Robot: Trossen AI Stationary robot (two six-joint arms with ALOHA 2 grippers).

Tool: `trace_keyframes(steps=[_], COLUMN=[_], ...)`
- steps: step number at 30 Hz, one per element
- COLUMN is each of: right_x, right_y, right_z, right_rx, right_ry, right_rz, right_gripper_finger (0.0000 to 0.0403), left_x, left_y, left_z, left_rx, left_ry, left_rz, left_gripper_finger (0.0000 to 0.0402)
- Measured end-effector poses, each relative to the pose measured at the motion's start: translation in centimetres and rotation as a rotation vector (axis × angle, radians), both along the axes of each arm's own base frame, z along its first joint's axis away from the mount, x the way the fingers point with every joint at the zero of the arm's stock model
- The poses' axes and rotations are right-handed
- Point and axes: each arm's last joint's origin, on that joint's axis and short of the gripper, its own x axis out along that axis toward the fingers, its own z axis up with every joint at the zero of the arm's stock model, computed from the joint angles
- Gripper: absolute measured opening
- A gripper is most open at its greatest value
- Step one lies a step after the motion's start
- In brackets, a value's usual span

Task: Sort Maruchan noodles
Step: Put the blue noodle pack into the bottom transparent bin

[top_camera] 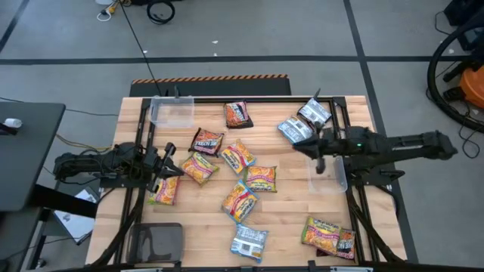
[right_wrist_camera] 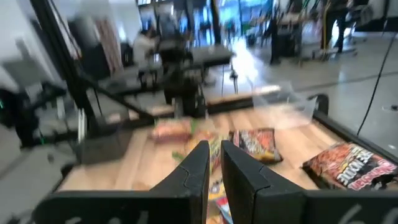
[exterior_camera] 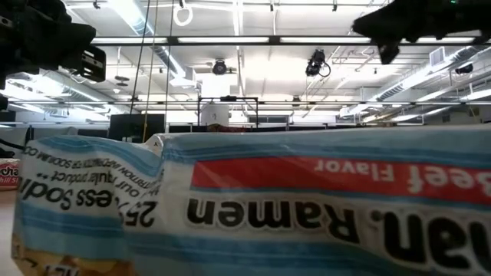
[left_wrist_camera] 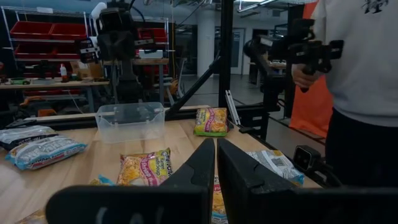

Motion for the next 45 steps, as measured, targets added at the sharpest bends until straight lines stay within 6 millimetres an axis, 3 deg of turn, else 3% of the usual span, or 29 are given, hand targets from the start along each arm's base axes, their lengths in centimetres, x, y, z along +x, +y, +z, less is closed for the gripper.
trace_keyframes(steps=[6,12,20,27,33,37,42,45], right_x=[5.7,11.9,17.8,20.8,23.1,24.4,25.0,25.2], right_y=[0.8,1.9,4.7,6.9,7.5,6.7,5.3,4.8], right_z=[0.8,0.7,-2.2,-6.1,-6.0,-7.4,-10.2,-10.9], right_rx=[-0.112,-0.067,-0.056,-0.145,-0.339,-0.427,-0.540,-0.551], right_ry=[0.170,0.275,0.524,0.826,0.920,0.944,1.039,1.062], right_rz=[-0.016,-0.117,-0.122,-0.052,-0.095,-0.093,-0.048,-0.046], right_gripper_finger=[0.0048,0.0048,0.0048,0.0080,0.0142,0.0161,0.0159,0.0158], left_x=[0.0,0.0,0.0,0.0,0.0,0.0,0.0,0.0], left_y=[0.0,0.0,0.0,0.0,0.0,0.0,0.0,0.0], left_z=[0.0,0.0,0.0,0.0,0.0,0.0,0.0,0.0], left_rx=[0.000,0.000,0.000,0.000,0.000,0.000,0.000,0.000], left_ry=[0.000,0.000,0.000,0.000,0.000,0.000,0.000,0.000], left_rz=[0.000,0.000,0.000,0.000,0.000,0.000,0.000,0.000], left_gripper_finger=[0.0025,0.0025,0.0025,0.0025,0.0025,0.0025,0.0025,0.0025])
